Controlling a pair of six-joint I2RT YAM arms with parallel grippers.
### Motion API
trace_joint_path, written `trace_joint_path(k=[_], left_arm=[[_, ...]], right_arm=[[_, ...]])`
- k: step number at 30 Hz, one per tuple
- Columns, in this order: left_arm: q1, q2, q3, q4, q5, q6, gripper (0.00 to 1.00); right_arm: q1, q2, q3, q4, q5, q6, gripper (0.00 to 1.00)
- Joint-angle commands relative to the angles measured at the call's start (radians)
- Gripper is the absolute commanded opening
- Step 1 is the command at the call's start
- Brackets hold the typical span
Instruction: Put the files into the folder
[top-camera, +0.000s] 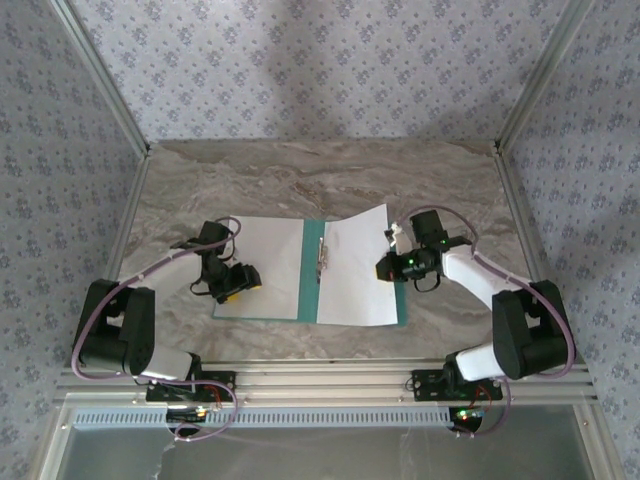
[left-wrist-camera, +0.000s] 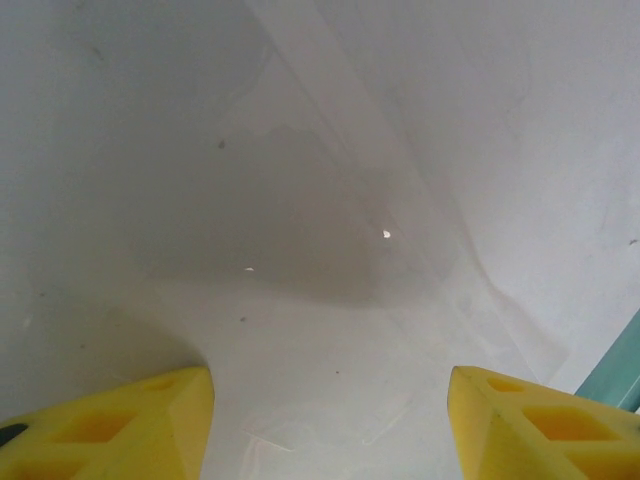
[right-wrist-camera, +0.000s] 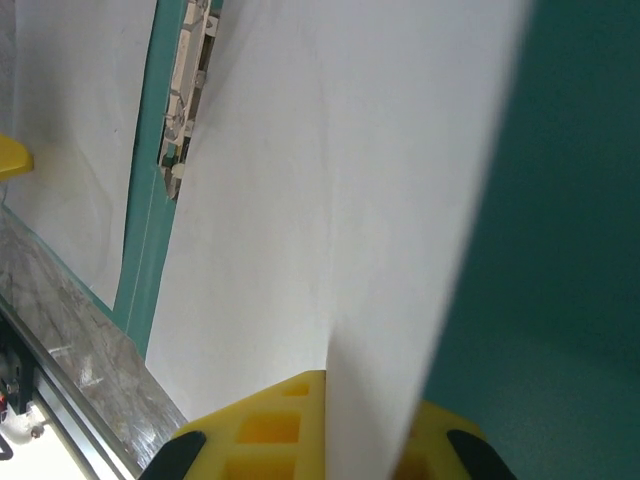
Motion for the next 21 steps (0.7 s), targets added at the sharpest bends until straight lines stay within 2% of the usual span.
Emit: trace_joint_path(k=[1, 14, 21], left_arm=[[0.009, 0.012, 0.028, -0.045, -0.031, 0.029, 0.64], [0.014, 0.026, 0.047, -0.055, -0.039, 0.040, 0.64], [0.014, 0.034, 0.048, -0.054, -0.039, 0.042, 0.64]], right_arm=[[-0.005, 0.018, 0.038, -0.014, -0.013, -0.028, 0.00], [-0.024, 0.074, 0.075, -0.027, -0.057, -0.036, 0.00], [-0.038, 0.097, 0.089, -0.060, -0.120, -0.051, 0.00]])
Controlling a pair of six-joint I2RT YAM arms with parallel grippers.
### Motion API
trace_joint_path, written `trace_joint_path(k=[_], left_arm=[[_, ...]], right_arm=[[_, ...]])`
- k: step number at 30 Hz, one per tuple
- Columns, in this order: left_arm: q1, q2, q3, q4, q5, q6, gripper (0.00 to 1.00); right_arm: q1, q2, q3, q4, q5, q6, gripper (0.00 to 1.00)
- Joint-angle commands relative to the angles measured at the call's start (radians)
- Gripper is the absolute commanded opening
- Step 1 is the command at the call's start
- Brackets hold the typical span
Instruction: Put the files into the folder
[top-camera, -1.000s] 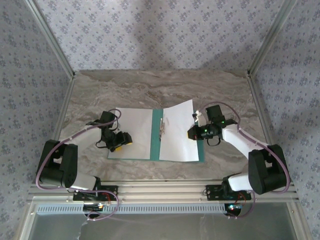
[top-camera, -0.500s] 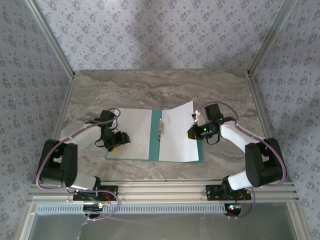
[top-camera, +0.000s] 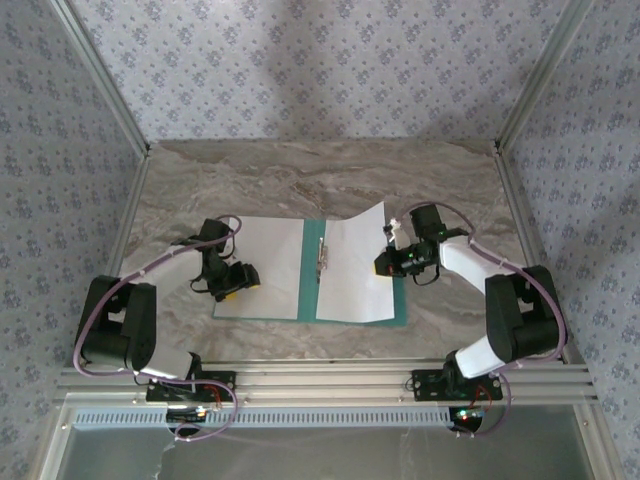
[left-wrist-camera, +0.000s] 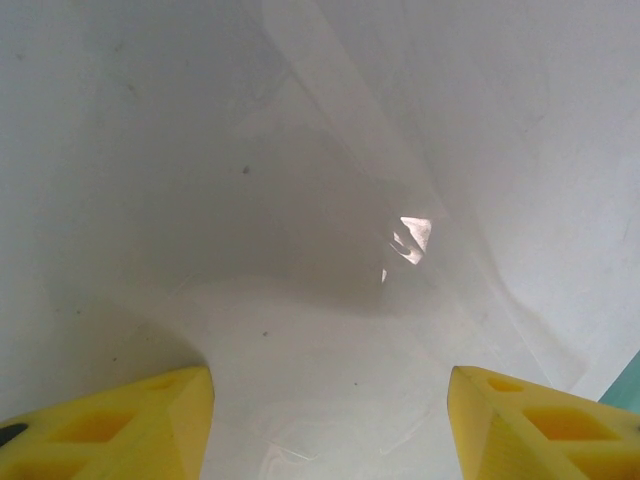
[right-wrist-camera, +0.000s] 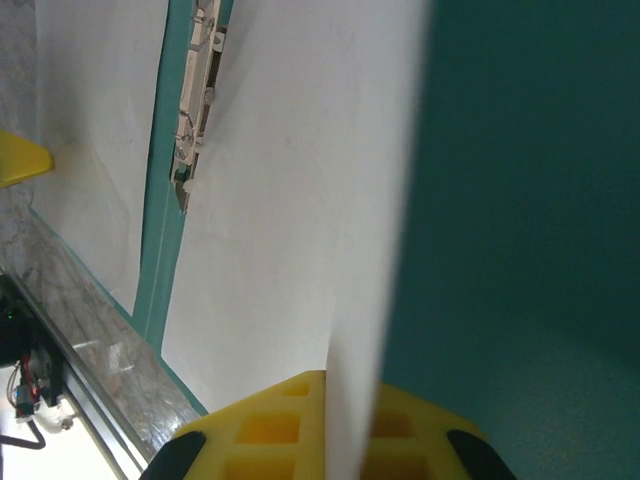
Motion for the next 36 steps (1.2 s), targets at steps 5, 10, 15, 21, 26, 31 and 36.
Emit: trace_joint_path(k=[5, 10, 15, 21, 26, 31, 36], left_arm=[[0.008, 0.012, 0.021, -0.030, -0.009, 0.016, 0.64], [0.007, 0.012, 0.017, -0.028, -0.006, 0.016, 0.64], [0.007, 0.012, 0.017, -0.025, -0.003, 0.016, 0.64], [0.007, 0.014, 0.015, -0.023, 0.001, 0.016, 0.64], [0.007, 0.012, 0.016, -0.023, 0.002, 0.014, 0.64], [0.007, 0.012, 0.014, -0.023, 0.003, 0.014, 0.64], [0.007, 0.009, 0.014, -0.021, 0.005, 0.011, 0.64]], right_arm=[[-0.015, 0.032, 0.046, -0.056, -0.053, -0.037, 0.00], [-0.015, 0.048, 0.053, -0.050, -0.053, -0.034, 0.00], [-0.016, 0.058, 0.057, -0.045, -0.051, -0.031, 0.00], [-0.018, 0.065, 0.066, -0.065, -0.052, -0.048, 0.00], [-0.024, 0.073, 0.075, -0.084, -0.063, -0.063, 0.00], [-0.029, 0.086, 0.084, -0.084, -0.066, -0.067, 0.00], [-0.031, 0.090, 0.086, -0.073, -0.071, -0.059, 0.07]])
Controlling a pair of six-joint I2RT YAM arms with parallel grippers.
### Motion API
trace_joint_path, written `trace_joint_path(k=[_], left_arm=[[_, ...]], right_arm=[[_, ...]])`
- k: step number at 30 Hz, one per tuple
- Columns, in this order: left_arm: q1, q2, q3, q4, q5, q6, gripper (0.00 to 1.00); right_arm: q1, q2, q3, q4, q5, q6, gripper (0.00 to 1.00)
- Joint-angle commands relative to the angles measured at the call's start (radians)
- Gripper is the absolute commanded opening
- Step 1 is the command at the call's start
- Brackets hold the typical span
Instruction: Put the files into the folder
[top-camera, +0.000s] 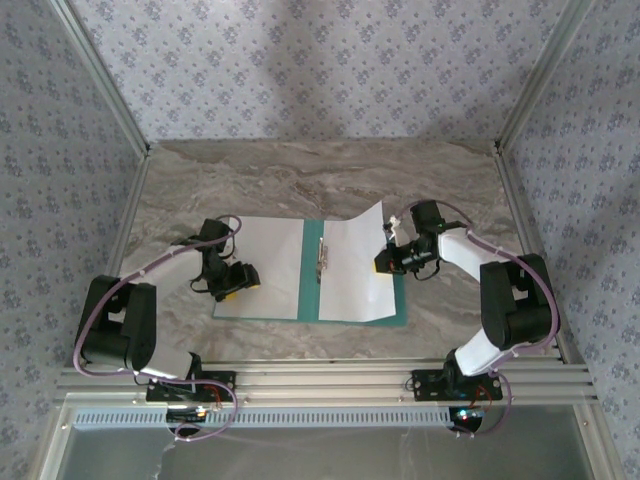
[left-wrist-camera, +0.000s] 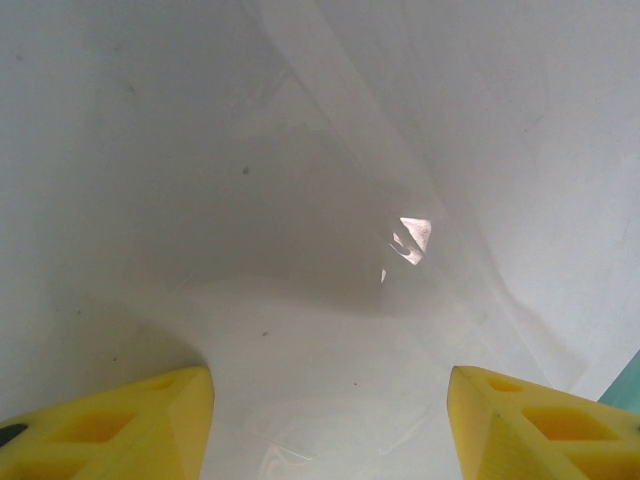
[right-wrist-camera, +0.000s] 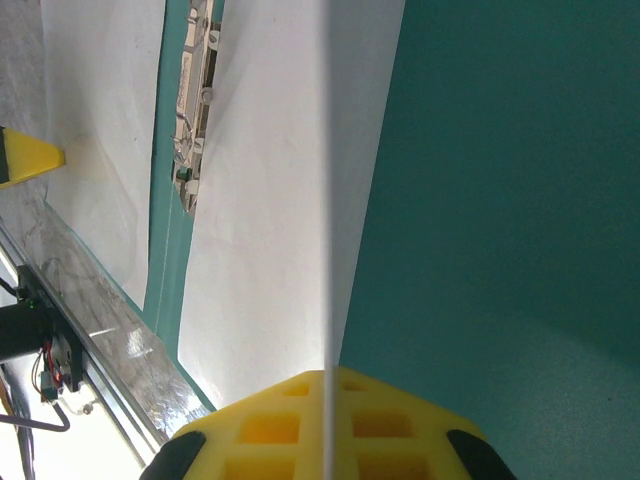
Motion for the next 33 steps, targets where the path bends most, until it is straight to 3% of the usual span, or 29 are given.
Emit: trace_joint_path(k=[1, 33], left_arm=[[0.007, 0.007, 0.011, -0.022, 0.004, 0.011, 0.64], [0.006, 0.009, 0.009, -0.016, 0.015, 0.010, 0.64]], right_arm=[[-0.007, 0.015, 0.026, -0.018, -0.028, -0.017, 0.10], [-0.007, 0.032, 0.081, -0.113, 0.065, -0.017, 0.56]])
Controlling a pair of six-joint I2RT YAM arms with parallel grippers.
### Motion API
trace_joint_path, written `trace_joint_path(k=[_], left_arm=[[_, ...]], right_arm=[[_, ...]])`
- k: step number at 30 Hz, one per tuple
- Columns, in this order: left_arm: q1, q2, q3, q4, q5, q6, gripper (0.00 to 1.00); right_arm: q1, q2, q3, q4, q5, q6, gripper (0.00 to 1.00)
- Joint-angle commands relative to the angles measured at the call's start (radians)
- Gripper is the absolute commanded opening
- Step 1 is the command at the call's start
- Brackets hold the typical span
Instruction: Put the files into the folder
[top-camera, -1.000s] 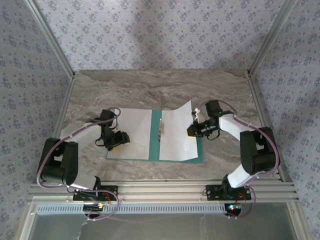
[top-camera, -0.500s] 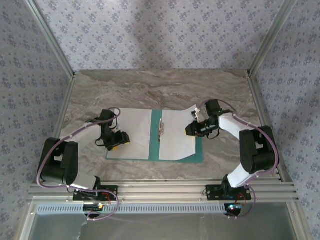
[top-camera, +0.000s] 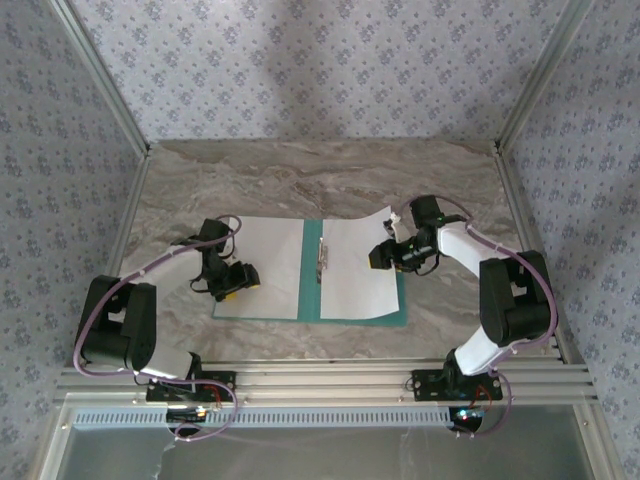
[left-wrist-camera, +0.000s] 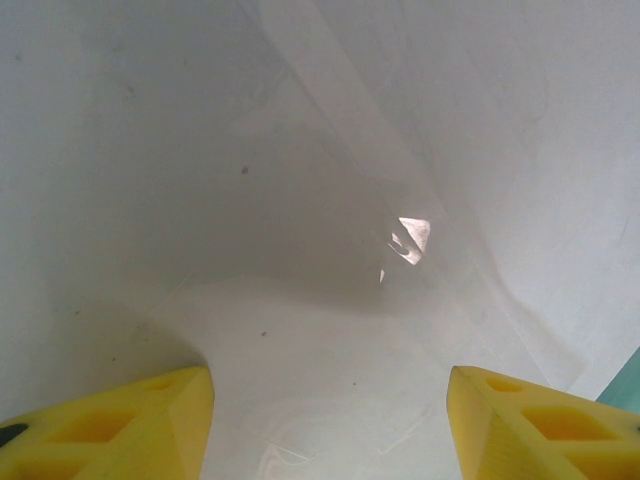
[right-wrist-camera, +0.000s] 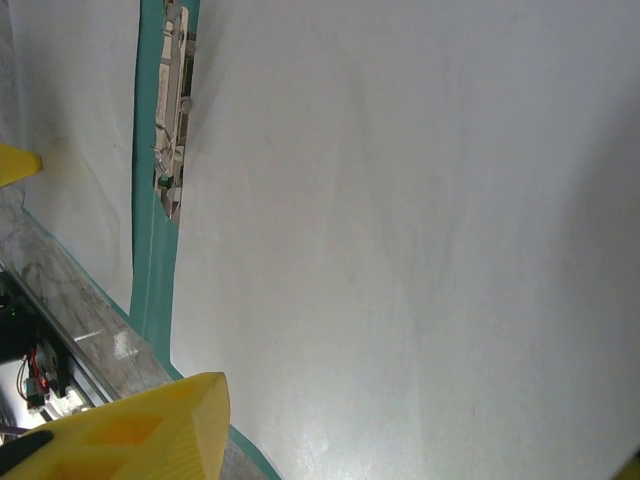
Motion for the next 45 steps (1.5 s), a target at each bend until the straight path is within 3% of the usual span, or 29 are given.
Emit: trace_joint_path(k=[1, 22, 32, 45], left_arm=[[0.007, 0.009, 0.008, -0.016, 0.011, 0.011, 0.64], [0.006, -0.007, 0.005, -0.019, 0.016, 0.008, 0.63], [0.006, -0.007, 0.006, -0.018, 0.017, 0.008, 0.64], [0.006, -0.011, 0.009, -0.023, 0.017, 0.007, 0.63]], right_arm=[[-0.007, 0.008, 0.020, -0.037, 0.020, -0.007, 0.56], [-0.008, -0.007, 0.010, -0.071, 0.048, 0.007, 0.58], [-0.017, -0.040, 0.059, -0.168, 0.134, 0.004, 0.76], [-0.042, -0.114, 0.140, -0.291, 0.256, 0.011, 0.80]])
